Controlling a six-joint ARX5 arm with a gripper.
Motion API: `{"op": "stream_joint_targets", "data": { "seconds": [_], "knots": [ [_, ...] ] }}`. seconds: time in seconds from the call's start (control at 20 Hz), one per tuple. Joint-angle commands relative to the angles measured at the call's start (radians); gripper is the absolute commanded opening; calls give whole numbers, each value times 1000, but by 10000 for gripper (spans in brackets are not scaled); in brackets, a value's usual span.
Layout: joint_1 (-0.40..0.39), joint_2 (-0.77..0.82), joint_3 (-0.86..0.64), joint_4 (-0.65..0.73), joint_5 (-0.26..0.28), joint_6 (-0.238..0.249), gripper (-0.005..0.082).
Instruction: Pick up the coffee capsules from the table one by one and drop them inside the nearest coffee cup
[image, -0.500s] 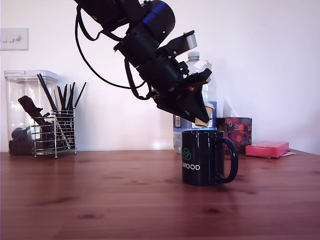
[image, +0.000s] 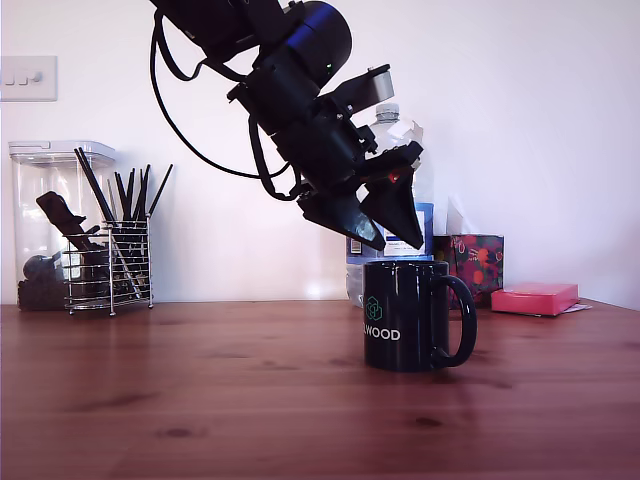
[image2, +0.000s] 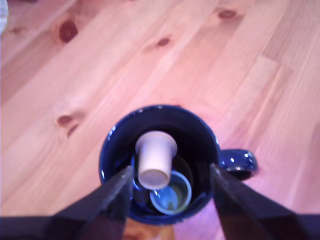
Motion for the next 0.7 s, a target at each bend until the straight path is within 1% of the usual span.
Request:
{"op": "stream_joint_targets", "data": {
  "seconds": [0.0, 0.05, 0.15, 0.2, 0.3, 0.45, 0.5, 0.65],
  "knots": [
    [-5, -37, 5, -17, -1, -8, 48],
    [-5, -53, 5, -34, -1, -15, -27],
    [-5, -84, 5, -58, -3, -39, -17],
    [-5, -100, 5, -69, -6, -40, -17],
    [-5, -134, 5, -87, -34, -54, -19],
    [-5, -186, -17, -100, -36, -58, -19],
    [-5, -208, -37, -95, -36, -58, -19],
    [-3, -305, -164, -40, -44, -58, -19]
  ]
}}
